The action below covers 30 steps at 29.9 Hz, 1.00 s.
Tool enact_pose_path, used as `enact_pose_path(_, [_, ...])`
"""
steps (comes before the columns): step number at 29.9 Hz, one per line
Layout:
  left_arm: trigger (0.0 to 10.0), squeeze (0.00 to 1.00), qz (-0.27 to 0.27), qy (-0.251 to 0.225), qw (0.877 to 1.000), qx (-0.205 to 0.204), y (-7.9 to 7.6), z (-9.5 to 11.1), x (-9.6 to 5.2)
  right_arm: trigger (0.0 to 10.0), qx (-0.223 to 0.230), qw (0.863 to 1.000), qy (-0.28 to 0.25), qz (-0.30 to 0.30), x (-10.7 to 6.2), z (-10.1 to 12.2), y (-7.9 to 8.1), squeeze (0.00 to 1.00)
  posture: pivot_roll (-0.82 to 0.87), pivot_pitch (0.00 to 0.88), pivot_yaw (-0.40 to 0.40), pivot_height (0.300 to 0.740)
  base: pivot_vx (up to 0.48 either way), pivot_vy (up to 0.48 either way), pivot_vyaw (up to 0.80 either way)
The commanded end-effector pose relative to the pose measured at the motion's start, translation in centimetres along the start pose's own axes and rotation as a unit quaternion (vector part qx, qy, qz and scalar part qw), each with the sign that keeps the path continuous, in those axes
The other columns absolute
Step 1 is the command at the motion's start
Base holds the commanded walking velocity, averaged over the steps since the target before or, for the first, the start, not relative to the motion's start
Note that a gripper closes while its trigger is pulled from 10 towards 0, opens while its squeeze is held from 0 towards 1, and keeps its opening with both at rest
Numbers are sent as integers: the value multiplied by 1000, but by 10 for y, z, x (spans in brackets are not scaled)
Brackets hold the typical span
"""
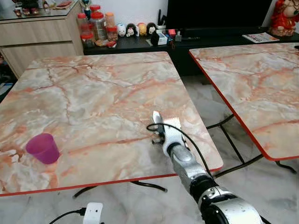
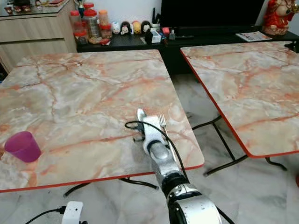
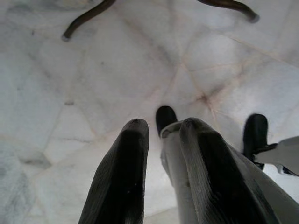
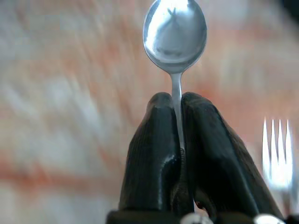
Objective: Setting the table
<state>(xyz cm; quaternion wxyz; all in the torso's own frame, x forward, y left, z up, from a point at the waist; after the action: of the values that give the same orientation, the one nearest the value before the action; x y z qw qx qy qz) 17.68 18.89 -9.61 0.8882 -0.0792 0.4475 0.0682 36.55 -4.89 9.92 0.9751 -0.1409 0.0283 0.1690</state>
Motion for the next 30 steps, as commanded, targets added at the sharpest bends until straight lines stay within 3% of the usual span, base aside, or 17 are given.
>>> enact_pose_path(1, [10000,0,8,2,1000,-3,3,0,0,10000,-9,999,-41,3,4,18,0,0,41,0,-10,740,0,0,0])
enact_pose_path(4, [10000,0,17,-3,1000,-2,4,1,0,10000,-25,996,-89,3,2,30,1,0,38,0,-12,740,0,0,0])
enact_pose_path(8, [10000,0,26,-11,1000,-2,5,3,0,10000,-19,995,-103,4,-1,28,2,0,39,0,-16,740,0,0,0])
enact_pose_path(19, [10000,0,38,-12,999,1,7,1,-1,10000,-13,995,-103,-6,-5,22,-1,0,33,0,-18,740,0,-216,0])
enact_pose_path(24, [10000,0,41,-13,999,1,9,1,-1,10000,-34,994,-102,-16,-5,21,-3,0,37,0,-17,740,0,-254,305])
enact_pose_path(30, [10000,0,43,-12,999,2,10,1,-1,10000,-2,995,-101,-25,-5,21,-8,0,35,0,-16,740,0,-254,382])
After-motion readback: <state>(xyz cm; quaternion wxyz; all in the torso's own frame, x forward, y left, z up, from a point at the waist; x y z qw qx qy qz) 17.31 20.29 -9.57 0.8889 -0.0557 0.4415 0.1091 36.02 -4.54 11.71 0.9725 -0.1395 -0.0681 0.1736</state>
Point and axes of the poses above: a point about 5 cm out from each wrist's last joint towards the gripper, its own x axis pointing out of the wrist towards the gripper, its own z axis along the axis of the wrist's last joint, y = z × x, the point moved 1 cm from there along x, pointing out of the wrist towards the gripper, and after that the axes turned 14 degrees about -x, right-handed, at the moved point
